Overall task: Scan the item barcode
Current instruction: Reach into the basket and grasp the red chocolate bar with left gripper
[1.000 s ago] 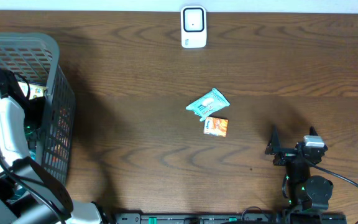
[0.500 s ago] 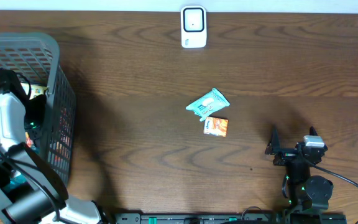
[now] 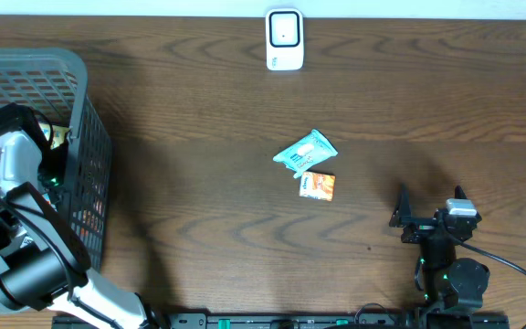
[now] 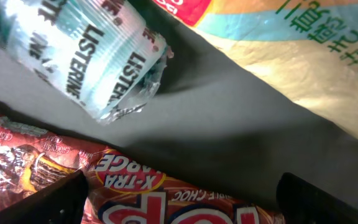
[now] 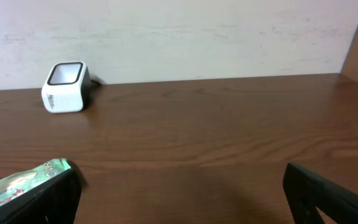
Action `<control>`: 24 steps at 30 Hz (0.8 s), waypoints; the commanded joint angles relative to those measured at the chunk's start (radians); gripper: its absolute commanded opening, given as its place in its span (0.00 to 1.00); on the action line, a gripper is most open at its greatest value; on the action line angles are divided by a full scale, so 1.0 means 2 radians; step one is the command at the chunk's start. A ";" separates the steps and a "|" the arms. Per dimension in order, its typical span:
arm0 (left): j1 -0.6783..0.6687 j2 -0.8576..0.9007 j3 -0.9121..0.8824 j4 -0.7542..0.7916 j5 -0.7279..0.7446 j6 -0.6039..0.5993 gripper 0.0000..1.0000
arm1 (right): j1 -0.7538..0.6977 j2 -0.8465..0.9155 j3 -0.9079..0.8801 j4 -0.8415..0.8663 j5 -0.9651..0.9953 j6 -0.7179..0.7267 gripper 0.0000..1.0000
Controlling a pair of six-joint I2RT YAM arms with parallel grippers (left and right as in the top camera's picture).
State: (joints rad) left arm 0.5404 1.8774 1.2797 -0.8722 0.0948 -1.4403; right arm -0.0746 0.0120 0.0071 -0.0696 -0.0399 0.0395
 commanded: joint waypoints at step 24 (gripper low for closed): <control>-0.001 0.066 0.057 0.046 -0.130 0.288 0.85 | -0.002 -0.003 -0.001 -0.001 0.002 -0.007 0.99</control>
State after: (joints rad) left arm 0.5274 1.9835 1.3903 -0.7540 -0.1383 -0.9230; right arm -0.0746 0.0120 0.0071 -0.0696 -0.0399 0.0395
